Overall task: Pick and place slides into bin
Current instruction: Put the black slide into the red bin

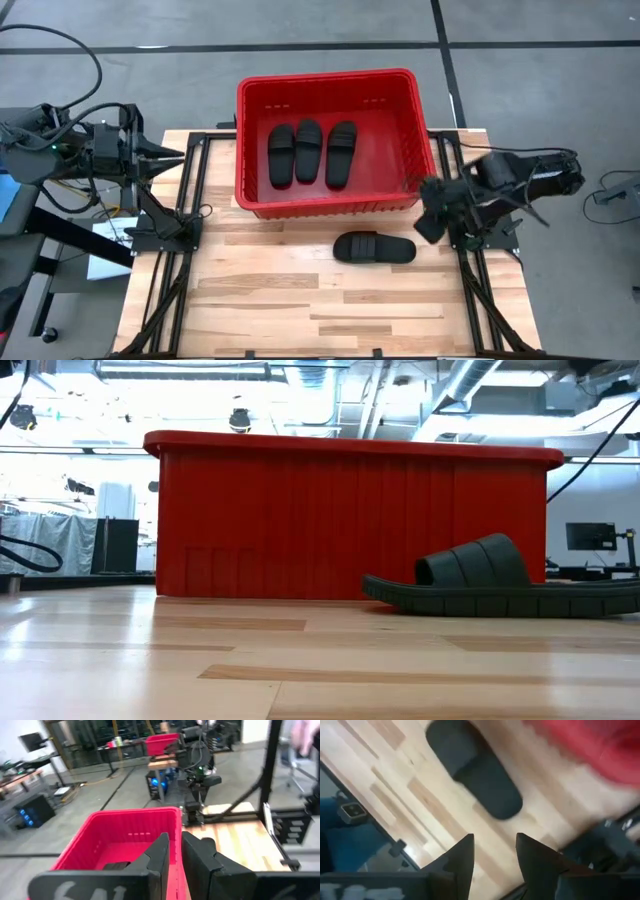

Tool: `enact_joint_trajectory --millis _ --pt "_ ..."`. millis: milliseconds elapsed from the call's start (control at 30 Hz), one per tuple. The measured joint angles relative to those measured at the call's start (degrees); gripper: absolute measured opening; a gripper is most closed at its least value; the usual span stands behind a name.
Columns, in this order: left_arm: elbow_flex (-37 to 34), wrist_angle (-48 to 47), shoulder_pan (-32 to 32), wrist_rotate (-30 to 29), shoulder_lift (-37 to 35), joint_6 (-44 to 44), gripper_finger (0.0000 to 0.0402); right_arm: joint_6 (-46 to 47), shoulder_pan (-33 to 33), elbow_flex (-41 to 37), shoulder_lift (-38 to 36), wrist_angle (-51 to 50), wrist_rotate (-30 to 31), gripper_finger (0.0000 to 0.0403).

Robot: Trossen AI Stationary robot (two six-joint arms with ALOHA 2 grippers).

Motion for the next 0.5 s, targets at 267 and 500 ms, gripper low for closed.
enact_joint_trajectory --millis 267,500 --pt "0.0 0.45 0.01 1.79 0.0 2.27 0.0041 18.23 12.4 -7.5 0.26 0.65 2.21 0.0139" --pt "0.0 0.43 -0.01 6.39 0.02 1.89 0.0041 26.75 19.27 -16.27 0.34 11.85 7.79 0.0149"
